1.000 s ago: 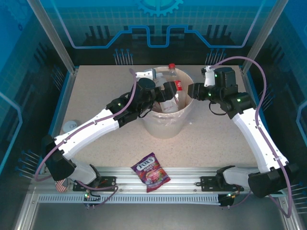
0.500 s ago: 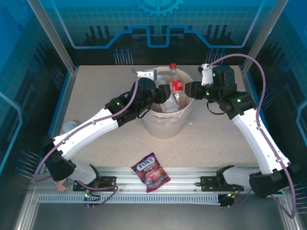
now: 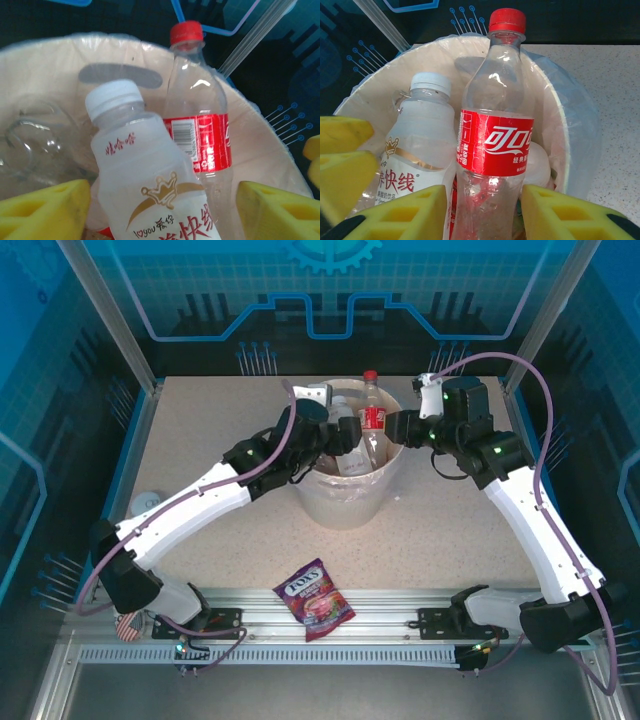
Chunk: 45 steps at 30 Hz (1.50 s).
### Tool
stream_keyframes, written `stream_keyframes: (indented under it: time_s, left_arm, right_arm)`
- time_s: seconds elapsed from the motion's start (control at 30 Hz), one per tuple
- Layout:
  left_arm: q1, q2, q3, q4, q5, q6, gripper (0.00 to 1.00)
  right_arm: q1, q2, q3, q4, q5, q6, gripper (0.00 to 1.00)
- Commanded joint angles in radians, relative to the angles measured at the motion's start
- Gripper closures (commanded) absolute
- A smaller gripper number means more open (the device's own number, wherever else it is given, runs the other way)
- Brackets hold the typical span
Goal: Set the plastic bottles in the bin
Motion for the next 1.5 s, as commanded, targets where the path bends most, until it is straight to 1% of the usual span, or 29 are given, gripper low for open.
stream_keyframes:
  time_s: [0.0, 0.1, 0.23, 0.33, 0.4, 0.47, 0.53, 0.63, 0.7, 0.73, 0.83, 0.93, 1.03, 1.07, 1.1, 1.17, 1.2, 1.27, 1.3, 1.4, 1.47]
  left_arm:
    - [0.064, -0.077, 0.046, -0.048, -0.002, 0.082, 0.18]
    - [0.166, -0.147, 0.003, -0.049, 0.073, 0.102, 0.13]
    - [0.316, -0.263, -0.086, -0.052, 0.109, 0.154, 0.06]
    - [0.423, -0.326, -0.159, -0.078, 0.091, 0.209, 0.01]
    - [0.480, -0.354, -0.223, -0.093, 0.032, 0.239, 0.01]
    - [0.526, -0.382, -0.317, -0.069, -0.029, 0.260, 0.01]
    - [0.585, -0.406, -0.453, 0.026, -0.046, 0.260, 0.01]
    - [0.650, -0.391, -0.635, 0.191, -0.047, 0.268, 0.01]
    - [0.671, -0.352, -0.724, 0.299, -0.070, 0.287, 0.01]
    - [0.677, -0.327, -0.763, 0.355, -0.085, 0.292, 0.01]
    - [0.700, -0.236, -0.847, 0.505, -0.080, 0.311, 0.01]
    - [0.716, -0.119, -0.894, 0.666, -0.044, 0.349, 0.01]
    - [0.719, -0.008, -0.900, 0.774, -0.024, 0.380, 0.01]
    - [0.722, 0.011, -0.888, 0.773, -0.011, 0.388, 0.01]
    - [0.722, 0.021, -0.878, 0.783, 0.004, 0.421, 0.01]
    - [0.729, 0.042, -0.897, 0.882, 0.014, 0.456, 0.01]
    - [0.747, 0.055, -0.899, 0.897, 0.061, 0.450, 0.01]
    - [0.761, 0.057, -0.899, 0.891, 0.097, 0.445, 0.01]
    - [0.764, 0.055, -0.921, 0.933, 0.120, 0.453, 0.01]
    - [0.765, 0.029, -0.993, 1.037, 0.173, 0.471, 0.01]
    - [0.765, 0.025, -1.047, 1.132, 0.198, 0.480, 0.01]
  right_arm:
    - [0.005, -0.025, 0.030, -0.018, 0.037, -0.025, 0.53]
    - [-0.013, -0.039, 0.025, -0.031, 0.051, -0.034, 0.50]
    - [-0.073, -0.078, -0.015, -0.039, 0.065, -0.042, 0.44]
    - [-0.149, -0.120, -0.093, -0.032, 0.076, -0.045, 0.35]
    - [-0.200, -0.145, -0.161, -0.030, 0.088, -0.053, 0.29]
    - [-0.253, -0.174, -0.246, 0.002, 0.082, -0.059, 0.19]
    - [-0.298, -0.206, -0.358, 0.078, 0.085, -0.064, 0.00]
    - [-0.330, -0.226, -0.507, 0.222, 0.138, -0.083, 0.00]
    - [-0.330, -0.220, -0.603, 0.329, 0.188, -0.114, 0.00]
    - [-0.332, -0.209, -0.640, 0.379, 0.215, -0.123, 0.00]
    - [-0.330, -0.163, -0.732, 0.528, 0.291, -0.142, 0.00]
    - [-0.321, -0.103, -0.826, 0.725, 0.347, -0.190, 0.00]
    - [-0.303, -0.042, -0.895, 0.906, 0.398, -0.234, 0.00]
    - [-0.298, -0.022, -0.913, 0.964, 0.405, -0.247, 0.00]
    - [-0.295, 0.001, -0.932, 1.028, 0.414, -0.259, 0.00]
    - [-0.288, 0.045, -0.966, 1.137, 0.431, -0.275, 0.00]
    - [-0.285, 0.071, -0.981, 1.188, 0.436, -0.283, 0.00]
    - [-0.274, 0.123, -1.015, 1.313, 0.450, -0.304, 0.00]
    - [-0.260, 0.126, -1.011, 1.315, 0.473, -0.313, 0.00]
    - [-0.253, 0.171, -1.033, 1.428, 0.439, -0.301, 0.00]
    - [-0.235, 0.262, -1.064, 1.596, 0.441, -0.339, 0.00]
